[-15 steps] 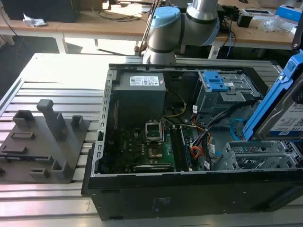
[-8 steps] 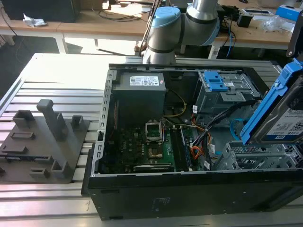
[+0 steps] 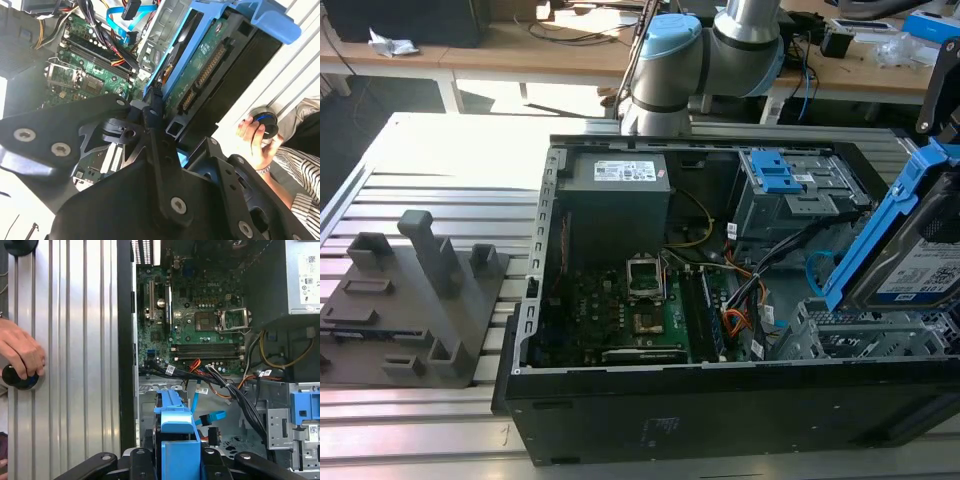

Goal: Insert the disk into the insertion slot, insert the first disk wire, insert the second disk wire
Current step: 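Insert the disk into the insertion slot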

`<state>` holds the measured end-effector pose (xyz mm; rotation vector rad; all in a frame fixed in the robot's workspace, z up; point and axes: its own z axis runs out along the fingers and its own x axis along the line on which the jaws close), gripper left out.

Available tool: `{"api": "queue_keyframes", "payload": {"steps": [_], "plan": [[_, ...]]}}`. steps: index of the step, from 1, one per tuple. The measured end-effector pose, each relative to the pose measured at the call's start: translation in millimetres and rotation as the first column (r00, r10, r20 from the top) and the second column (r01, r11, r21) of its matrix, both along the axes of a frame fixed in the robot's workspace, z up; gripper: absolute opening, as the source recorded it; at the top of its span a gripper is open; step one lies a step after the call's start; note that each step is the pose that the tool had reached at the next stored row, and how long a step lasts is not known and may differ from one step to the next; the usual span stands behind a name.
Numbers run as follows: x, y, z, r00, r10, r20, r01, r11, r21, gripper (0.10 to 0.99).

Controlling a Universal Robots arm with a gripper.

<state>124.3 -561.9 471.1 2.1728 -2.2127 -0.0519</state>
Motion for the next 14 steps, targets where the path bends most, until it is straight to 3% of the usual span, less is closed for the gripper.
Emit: {"api": "queue_keyframes", "payload": {"steps": [14], "plan": [[0.0,0.0,-17.6,1.0,0.0,0.0,0.0,1.0,0.0,0.361]]}}
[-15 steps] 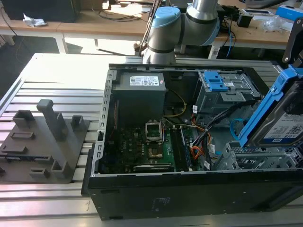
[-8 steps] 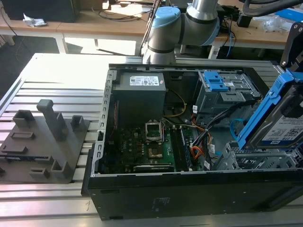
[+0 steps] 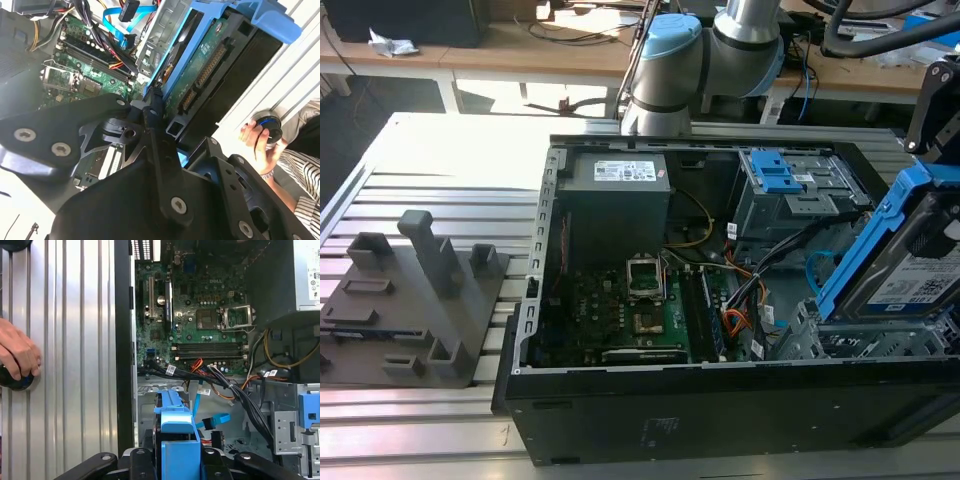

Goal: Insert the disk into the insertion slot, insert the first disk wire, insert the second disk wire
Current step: 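Insert the disk into the insertion slot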

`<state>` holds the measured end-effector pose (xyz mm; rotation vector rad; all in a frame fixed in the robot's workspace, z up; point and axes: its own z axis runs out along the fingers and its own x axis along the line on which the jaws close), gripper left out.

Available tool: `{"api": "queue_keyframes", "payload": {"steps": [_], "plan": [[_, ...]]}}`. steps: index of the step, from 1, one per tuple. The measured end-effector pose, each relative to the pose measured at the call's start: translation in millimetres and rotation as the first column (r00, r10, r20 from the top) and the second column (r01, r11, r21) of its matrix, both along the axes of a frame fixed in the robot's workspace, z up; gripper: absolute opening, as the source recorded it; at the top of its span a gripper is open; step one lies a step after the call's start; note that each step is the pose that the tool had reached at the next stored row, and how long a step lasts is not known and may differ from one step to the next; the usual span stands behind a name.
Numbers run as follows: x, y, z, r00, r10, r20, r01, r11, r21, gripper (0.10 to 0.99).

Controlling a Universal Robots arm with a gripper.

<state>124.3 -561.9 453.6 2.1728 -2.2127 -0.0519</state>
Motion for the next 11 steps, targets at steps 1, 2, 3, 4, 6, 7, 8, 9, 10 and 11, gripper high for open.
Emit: {"api": "queue_keyframes", "payload": {"steps": [1,2,3,4,6,7,8,9,10,11], "plan": [[0.1,0.0,-2.6,1.0,0.0,-0.0003,0.0,1.0,0.0,0.361],[2.0,0.5,-5.1,1.0,0.0,-0.001,0.0,1.0,0.001,0.361],[3.4,1.5,-6.2,1.0,0.0,-0.0013,0.0,1.0,0.001,0.361],[4.1,2.2,-6.8,1.0,0.0,-0.0015,0.0,1.0,0.002,0.361],[5.7,5.4,-8.7,1.0,0.0,-0.0016,0.0,1.0,0.003,0.361],[5.9,6.5,-9.5,1.0,0.0,-0.0016,0.0,1.0,0.004,0.361],[6.3,7.7,-10.3,1.0,0.0,-0.0016,0.0,1.0,0.005,0.361],[6.6,8.9,-11.3,1.0,0.0,-0.0016,0.0,1.0,0.005,0.361],[7.3,11.0,-13.0,1.0,0.0,-0.0017,0.0,1.0,0.006,0.361],[8.2,12.8,-14.6,1.0,0.0,-0.0018,0.0,1.0,0.006,0.361]]}}
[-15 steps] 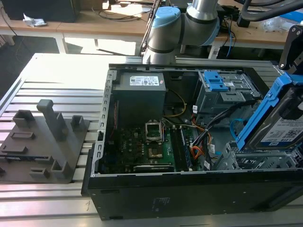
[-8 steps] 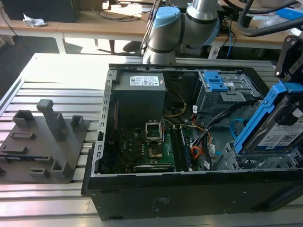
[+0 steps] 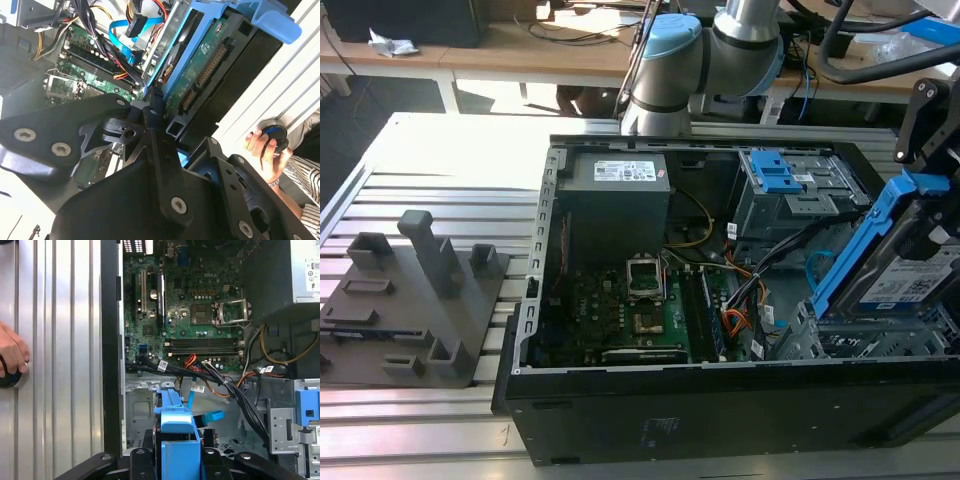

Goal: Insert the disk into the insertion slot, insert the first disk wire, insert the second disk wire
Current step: 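Insert the disk into the insertion slot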

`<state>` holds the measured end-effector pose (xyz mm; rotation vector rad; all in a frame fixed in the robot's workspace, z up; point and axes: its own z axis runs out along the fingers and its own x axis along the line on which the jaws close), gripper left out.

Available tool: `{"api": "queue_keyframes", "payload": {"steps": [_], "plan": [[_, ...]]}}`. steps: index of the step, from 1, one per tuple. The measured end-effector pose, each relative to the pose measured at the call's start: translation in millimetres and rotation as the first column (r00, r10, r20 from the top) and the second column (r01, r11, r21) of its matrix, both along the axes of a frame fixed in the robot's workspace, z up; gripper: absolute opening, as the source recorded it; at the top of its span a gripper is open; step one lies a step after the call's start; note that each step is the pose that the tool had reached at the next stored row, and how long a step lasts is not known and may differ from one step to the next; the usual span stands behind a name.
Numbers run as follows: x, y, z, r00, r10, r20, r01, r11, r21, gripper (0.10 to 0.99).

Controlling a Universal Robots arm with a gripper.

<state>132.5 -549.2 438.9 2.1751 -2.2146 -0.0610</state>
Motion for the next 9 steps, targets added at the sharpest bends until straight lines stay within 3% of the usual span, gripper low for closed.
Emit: {"api": "queue_keyframes", "payload": {"steps": [9], "plan": [[2.0,3.6,-9.7,1.0,0.0,-0.0008,0.0,1.0,0.0,0.361]]}}
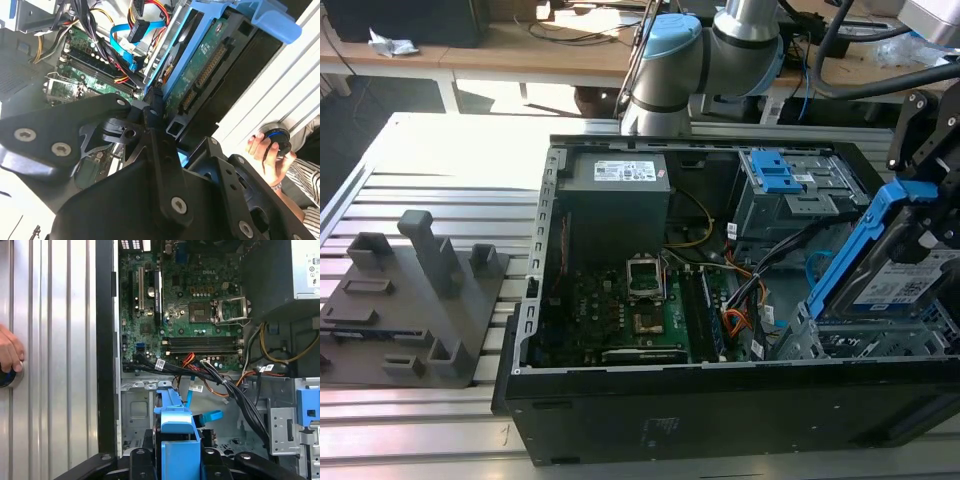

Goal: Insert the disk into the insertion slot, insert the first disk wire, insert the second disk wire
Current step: 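Insert the disk into the insertion slot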

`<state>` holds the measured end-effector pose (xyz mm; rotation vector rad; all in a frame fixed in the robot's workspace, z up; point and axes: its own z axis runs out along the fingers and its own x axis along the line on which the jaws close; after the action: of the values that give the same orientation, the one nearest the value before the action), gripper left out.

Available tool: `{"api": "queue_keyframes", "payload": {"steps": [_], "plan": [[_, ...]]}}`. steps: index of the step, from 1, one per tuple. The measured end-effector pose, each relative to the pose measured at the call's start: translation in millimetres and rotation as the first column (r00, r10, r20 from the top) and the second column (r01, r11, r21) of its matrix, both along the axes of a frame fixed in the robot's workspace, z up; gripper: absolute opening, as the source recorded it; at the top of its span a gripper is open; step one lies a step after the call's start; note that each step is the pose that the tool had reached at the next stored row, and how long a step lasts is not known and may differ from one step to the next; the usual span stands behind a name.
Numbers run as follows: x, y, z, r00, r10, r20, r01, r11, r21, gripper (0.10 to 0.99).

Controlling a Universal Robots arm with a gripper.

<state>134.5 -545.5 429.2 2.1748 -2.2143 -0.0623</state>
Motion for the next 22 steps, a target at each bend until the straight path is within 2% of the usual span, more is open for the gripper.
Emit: {"api": "queue_keyframes", "payload": {"steps": [3,9,16,22], "plan": [[0.0,0.0,-6.4,1.0,0.0,-0.0001,0.0,1.0,0.0,0.361],[0.0,0.0,-13.9,1.0,0.0,-0.0002,0.0,1.0,0.0,0.361],[0.0,0.0,-34.8,1.0,0.0,-0.0016,0.0,1.0,0.0,0.361],[0.0,0.0,-39.5,1.0,0.0,-0.0018,0.0,1.0,0.0,0.361]]}}
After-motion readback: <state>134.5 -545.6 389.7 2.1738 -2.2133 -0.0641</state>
